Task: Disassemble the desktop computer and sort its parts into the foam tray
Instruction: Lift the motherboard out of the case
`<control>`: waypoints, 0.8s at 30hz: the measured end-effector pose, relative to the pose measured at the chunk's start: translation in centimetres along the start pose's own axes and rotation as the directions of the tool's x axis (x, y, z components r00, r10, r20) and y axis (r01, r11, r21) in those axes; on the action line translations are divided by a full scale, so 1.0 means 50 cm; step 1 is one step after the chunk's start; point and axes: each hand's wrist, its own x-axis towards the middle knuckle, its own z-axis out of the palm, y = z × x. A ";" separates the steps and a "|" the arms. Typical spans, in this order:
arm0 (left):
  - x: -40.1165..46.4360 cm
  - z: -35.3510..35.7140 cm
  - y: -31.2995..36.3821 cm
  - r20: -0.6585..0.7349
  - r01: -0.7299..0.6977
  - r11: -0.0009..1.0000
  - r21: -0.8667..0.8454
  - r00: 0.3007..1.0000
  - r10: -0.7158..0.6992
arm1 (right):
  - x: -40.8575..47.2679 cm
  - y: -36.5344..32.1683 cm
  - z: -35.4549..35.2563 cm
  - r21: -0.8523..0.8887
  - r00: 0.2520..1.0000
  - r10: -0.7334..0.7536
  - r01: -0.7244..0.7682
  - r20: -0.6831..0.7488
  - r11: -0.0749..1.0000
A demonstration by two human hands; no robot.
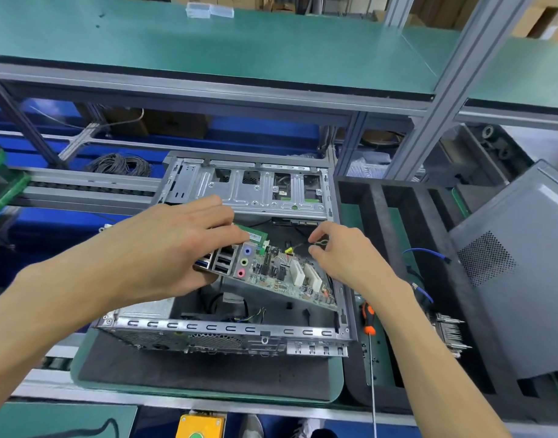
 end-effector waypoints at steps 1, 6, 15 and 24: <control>-0.005 -0.005 0.001 -0.007 0.003 1.000 0.003 1.000 -0.003 | -0.002 -0.002 0.003 0.000 1.000 -0.013 0.013 -0.020 1.000; -0.027 -0.032 -0.004 -0.044 0.016 0.999 0.041 0.999 -0.014 | -0.011 -0.024 0.007 0.116 0.981 -0.125 0.143 -0.150 0.983; -0.057 -0.073 0.008 -0.075 0.066 0.992 0.108 0.995 -0.059 | -0.020 -0.065 -0.015 0.237 0.989 0.006 0.029 -0.145 0.971; -0.075 -0.083 0.029 -0.164 0.082 0.975 0.206 0.985 -0.048 | -0.036 -0.091 -0.062 0.411 0.970 0.116 -0.196 0.213 0.890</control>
